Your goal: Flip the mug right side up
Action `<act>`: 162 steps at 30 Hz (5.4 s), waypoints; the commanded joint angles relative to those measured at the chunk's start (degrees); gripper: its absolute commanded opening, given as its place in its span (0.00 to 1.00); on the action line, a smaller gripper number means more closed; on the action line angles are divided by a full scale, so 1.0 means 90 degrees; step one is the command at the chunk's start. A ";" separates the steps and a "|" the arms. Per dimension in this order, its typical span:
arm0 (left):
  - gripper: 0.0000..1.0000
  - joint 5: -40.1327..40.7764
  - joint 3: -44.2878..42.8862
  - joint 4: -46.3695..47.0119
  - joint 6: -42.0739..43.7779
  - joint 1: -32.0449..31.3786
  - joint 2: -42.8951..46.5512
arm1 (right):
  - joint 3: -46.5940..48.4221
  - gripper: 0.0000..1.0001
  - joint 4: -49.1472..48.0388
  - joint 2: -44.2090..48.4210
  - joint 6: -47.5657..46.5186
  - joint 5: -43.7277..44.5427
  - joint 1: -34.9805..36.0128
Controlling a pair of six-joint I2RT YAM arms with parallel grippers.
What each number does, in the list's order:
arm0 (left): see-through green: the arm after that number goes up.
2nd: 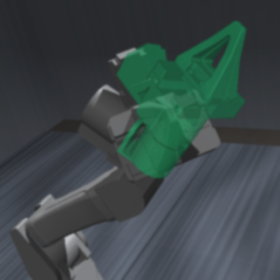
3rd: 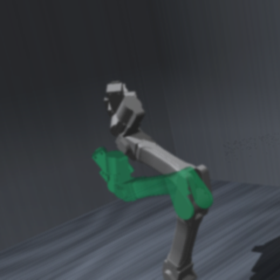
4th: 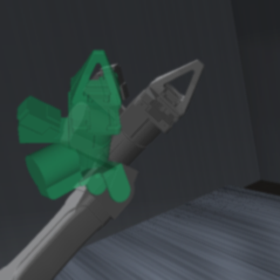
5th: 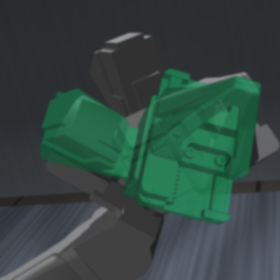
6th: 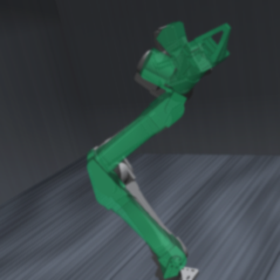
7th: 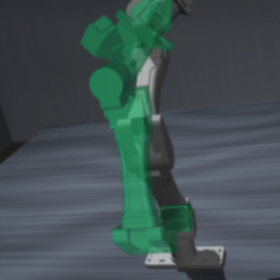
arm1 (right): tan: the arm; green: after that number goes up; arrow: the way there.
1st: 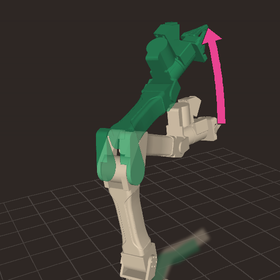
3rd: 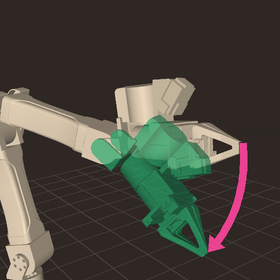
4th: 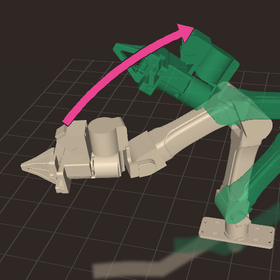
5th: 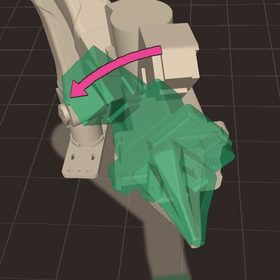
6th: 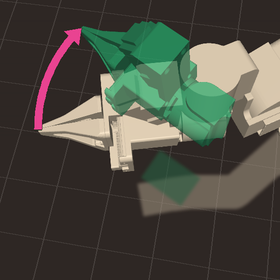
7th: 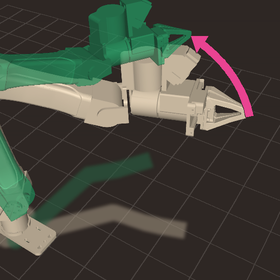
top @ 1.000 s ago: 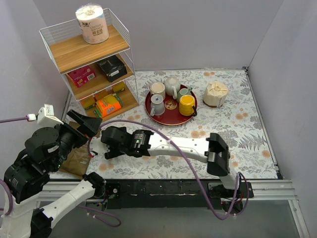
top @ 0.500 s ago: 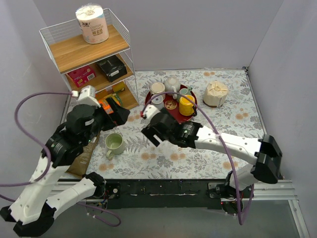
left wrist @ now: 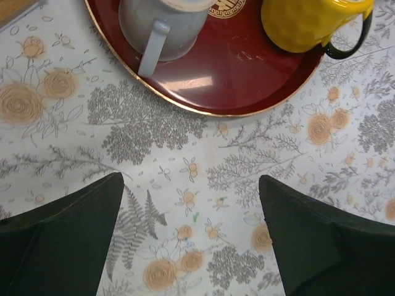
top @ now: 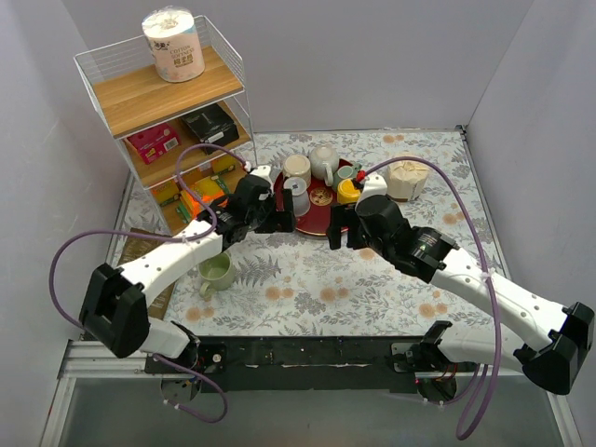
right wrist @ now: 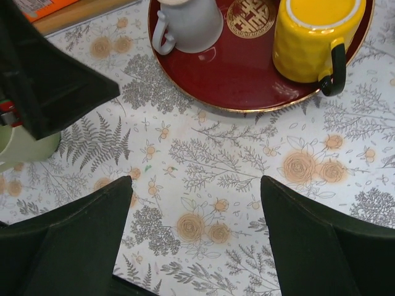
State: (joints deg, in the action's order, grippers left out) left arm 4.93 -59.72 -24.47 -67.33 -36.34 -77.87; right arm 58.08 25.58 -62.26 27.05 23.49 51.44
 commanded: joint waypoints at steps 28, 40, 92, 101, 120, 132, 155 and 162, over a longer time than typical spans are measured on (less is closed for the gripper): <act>0.46 0.0194 -0.1958 0.1459 0.1856 0.0424 -0.3487 | -0.0292 0.86 0.0556 0.0511 0.0764 -0.0715 -0.0823; 0.29 0.0224 -0.1743 0.1566 0.1895 0.0424 -0.3546 | -0.0321 0.85 0.0565 0.0433 0.0803 -0.0764 -0.0901; 0.00 -0.4102 -0.1216 0.5100 -0.4706 0.0414 0.0790 | -0.1141 0.84 -0.6504 0.1293 0.3088 -0.2961 -0.0921; 0.00 -0.4102 -0.0797 0.5910 -0.5146 0.0414 0.0956 | -0.0985 0.70 -0.7099 0.1127 0.3107 -0.2346 -0.0921; 0.00 -0.4180 -0.0278 0.6596 -0.4757 0.0346 0.1005 | -0.0565 0.41 -0.7325 0.0424 0.3654 -0.2258 -0.0921; 0.29 -0.4269 -0.0385 0.5366 -0.3389 0.0229 0.1151 | -0.0604 0.01 -0.6964 0.0550 0.3694 -0.2121 -0.0921; 0.98 0.1286 -0.1214 -0.1537 -0.1181 0.0239 0.2734 | 0.0420 0.01 -0.2669 -0.0493 0.1868 -0.0452 0.0494; 0.98 0.2606 -0.1811 -0.2515 -0.1240 0.0239 0.2763 | 0.1660 0.01 -0.1584 -0.2600 0.1634 0.0437 0.1647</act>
State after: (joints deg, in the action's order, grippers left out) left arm 17.98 -72.90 -38.81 -79.64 -34.24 -54.11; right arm 64.99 8.78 -79.40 44.38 19.99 63.16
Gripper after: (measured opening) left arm 0.981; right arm 0.210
